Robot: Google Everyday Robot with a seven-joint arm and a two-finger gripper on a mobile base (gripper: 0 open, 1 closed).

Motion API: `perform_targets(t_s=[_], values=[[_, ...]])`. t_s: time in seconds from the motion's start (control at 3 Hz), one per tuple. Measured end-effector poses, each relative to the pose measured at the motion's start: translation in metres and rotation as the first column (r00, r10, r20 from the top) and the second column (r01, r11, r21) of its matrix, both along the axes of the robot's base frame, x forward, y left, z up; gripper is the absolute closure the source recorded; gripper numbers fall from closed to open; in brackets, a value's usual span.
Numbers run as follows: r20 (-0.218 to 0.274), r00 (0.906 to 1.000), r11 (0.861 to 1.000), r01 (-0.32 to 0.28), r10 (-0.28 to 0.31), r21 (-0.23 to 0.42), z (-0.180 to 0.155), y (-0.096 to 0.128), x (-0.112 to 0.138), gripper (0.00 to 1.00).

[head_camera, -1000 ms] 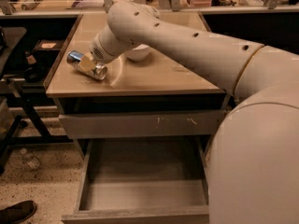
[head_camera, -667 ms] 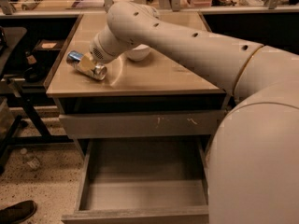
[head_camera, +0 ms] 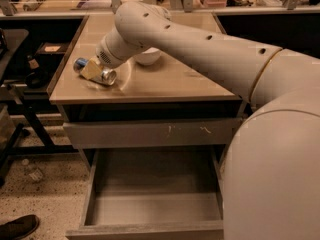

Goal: Pick redbull can from middle drawer and place on counter

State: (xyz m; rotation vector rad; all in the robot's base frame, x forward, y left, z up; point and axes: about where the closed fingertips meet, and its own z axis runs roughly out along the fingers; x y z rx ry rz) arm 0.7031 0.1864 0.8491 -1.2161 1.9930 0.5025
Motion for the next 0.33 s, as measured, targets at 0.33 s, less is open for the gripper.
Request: perform_targets(t_s=[0.33], values=[[0.000, 1.0000, 1.000, 0.000, 0.000, 0.000, 0.0000, 0.0000, 0.0000, 0.00]])
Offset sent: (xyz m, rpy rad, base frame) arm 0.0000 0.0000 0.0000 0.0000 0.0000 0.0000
